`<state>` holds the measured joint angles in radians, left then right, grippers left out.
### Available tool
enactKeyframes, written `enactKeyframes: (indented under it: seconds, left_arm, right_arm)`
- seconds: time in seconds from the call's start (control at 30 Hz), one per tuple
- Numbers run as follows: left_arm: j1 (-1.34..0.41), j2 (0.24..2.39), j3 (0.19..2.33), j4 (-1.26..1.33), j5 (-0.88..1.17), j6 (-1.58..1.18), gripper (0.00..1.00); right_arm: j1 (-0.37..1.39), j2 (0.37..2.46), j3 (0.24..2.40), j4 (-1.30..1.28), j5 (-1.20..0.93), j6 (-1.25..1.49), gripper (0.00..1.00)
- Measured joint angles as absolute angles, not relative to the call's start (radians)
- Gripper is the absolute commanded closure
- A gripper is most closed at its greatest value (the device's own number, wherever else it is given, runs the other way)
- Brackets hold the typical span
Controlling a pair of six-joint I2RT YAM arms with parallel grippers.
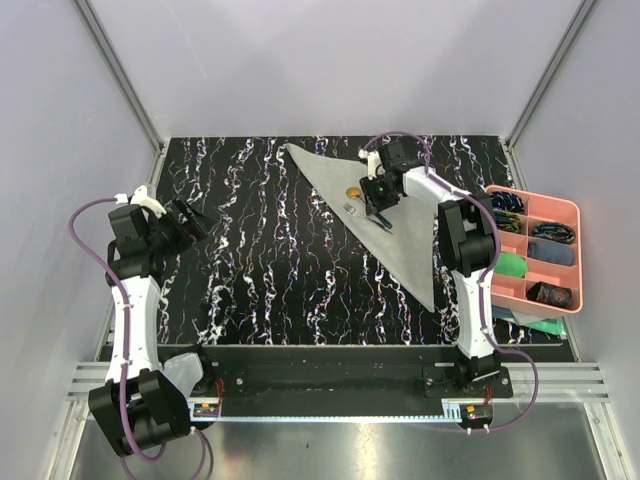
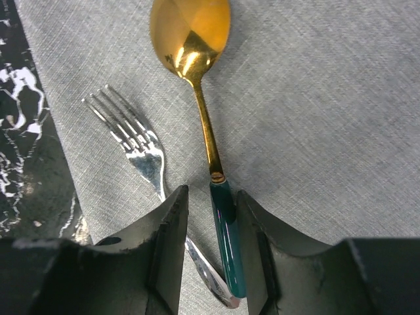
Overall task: Fold the napkin, place the utensils inside, and roll it up
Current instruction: Fold the napkin
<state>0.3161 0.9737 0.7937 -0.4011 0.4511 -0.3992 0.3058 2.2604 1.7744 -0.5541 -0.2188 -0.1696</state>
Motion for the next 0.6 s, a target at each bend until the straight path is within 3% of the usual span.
enactKeyframes:
  seconds: [0.17, 0.33, 0.6]
  left_arm:
    - [0.316, 0.974, 0.794, -0.401, 0.453, -0.400, 0.01]
    - [0.316, 0.974, 0.794, -0.401, 0.456, -0.400, 0.01]
    - [0.316, 0.974, 0.794, -0.401, 0.460, -0.400, 0.01]
  right_arm:
    - [0.326, 2.254, 1.770, -0.573, -0.224, -0.142, 0.53]
    - [0.329, 2.242, 1.766, -0.592, -0.238, -0.103, 0.29]
    - [0.348, 2.156, 1.711, -0.616, -0.225, -0.067, 0.27]
